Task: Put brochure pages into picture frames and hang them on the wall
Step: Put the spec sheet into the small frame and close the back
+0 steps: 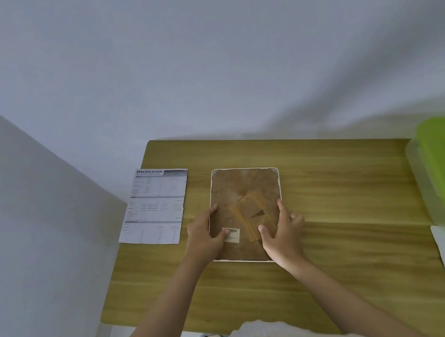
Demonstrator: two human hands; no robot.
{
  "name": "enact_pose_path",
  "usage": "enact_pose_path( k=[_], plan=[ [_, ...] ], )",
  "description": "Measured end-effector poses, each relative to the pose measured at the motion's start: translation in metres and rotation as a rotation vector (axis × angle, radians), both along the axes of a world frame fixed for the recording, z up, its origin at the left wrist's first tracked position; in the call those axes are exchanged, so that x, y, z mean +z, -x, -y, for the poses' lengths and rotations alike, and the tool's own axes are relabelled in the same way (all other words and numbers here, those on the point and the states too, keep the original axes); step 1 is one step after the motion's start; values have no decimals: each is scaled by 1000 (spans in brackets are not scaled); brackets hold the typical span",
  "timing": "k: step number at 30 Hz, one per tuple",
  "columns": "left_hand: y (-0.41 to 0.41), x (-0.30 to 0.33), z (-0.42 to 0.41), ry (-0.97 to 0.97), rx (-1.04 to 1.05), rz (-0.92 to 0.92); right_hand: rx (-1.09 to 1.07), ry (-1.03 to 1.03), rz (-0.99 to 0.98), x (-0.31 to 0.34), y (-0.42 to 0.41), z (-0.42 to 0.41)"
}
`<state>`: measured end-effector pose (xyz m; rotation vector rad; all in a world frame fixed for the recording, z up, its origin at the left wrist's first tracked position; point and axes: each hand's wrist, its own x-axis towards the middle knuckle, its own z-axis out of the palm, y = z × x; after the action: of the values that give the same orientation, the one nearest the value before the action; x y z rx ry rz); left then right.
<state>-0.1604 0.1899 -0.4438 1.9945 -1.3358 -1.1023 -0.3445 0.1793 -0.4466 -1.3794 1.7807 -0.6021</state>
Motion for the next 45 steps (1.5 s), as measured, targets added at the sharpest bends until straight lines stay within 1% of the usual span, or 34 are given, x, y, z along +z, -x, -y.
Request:
enact_pose_path(
  k=[7, 12, 15, 18, 20, 22, 24, 30, 35, 40, 45],
  plan=[
    [-10, -12, 2, 77, -29, 53, 22, -47, -152, -4, -3, 11],
    [-11, -17, -4, 143, -82, 101, 14, -54, -138, -5, 1, 16],
    [-13, -18, -7, 159, -112, 104, -6, -35, -119, -2, 5, 33],
    [-16, -14, -8, 121, -186, 85, 25, -17, -146, 4, 11, 62],
    [-19, -11, -9, 86, -254, 104, 76, -24, -162, 9, 15, 82],
    [-21, -11, -8, 69, -288, 124, 130, -13, -219, 12, 16, 99],
    [-21, -11, -8, 65, -290, 129, 168, -10, -274, 13, 16, 113],
    [-20, -6, -10, 54, -281, 155, 238, -68, -357, 21, 14, 130],
    [-19, -5, -11, 44, -284, 170, 265, -78, -376, 25, 12, 134],
    [-17, -3, -10, 37, -282, 168, 340, -95, -445, 30, 14, 137],
    [-17, -3, -10, 40, -287, 170, 347, -90, -439, 29, 16, 137]
  ],
)
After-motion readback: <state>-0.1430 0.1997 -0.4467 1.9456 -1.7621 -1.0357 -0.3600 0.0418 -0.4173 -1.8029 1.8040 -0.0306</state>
